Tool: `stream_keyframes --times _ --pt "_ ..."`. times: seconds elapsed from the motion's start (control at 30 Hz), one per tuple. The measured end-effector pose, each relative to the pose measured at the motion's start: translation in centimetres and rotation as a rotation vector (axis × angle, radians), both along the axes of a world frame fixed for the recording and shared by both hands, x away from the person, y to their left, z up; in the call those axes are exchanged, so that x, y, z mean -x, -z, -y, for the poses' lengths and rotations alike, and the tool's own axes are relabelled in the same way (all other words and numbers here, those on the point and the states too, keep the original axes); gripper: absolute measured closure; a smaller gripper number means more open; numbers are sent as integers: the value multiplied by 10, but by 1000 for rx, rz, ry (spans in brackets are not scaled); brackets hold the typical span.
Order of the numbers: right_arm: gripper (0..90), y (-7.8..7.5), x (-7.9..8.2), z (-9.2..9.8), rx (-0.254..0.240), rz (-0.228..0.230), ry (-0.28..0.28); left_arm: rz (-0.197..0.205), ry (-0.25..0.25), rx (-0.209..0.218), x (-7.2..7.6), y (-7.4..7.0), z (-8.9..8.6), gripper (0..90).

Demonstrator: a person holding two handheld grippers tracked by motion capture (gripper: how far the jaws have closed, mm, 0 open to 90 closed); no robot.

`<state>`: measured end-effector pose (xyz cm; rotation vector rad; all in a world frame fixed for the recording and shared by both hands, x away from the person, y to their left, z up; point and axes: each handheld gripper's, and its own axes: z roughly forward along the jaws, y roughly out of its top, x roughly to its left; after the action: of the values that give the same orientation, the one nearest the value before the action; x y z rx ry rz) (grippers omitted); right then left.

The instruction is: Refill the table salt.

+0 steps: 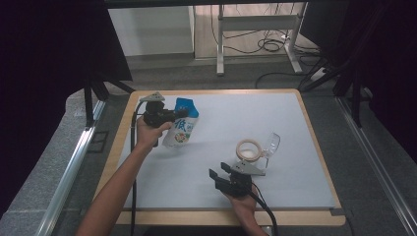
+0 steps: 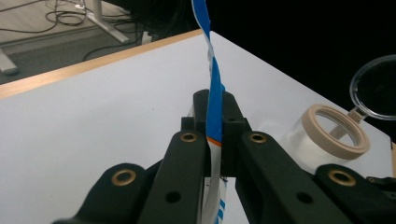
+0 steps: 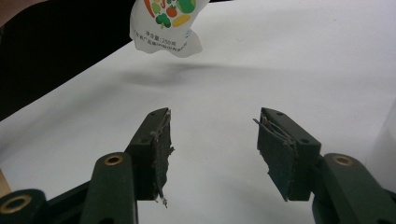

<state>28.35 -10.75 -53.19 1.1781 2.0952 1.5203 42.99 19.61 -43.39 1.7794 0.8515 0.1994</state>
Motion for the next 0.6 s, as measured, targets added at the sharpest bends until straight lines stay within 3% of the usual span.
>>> stream_keyframes --times 0.6 --pt "443 1 -1 0 4 -2 -2 -18 -66 12 3 17 -24 896"
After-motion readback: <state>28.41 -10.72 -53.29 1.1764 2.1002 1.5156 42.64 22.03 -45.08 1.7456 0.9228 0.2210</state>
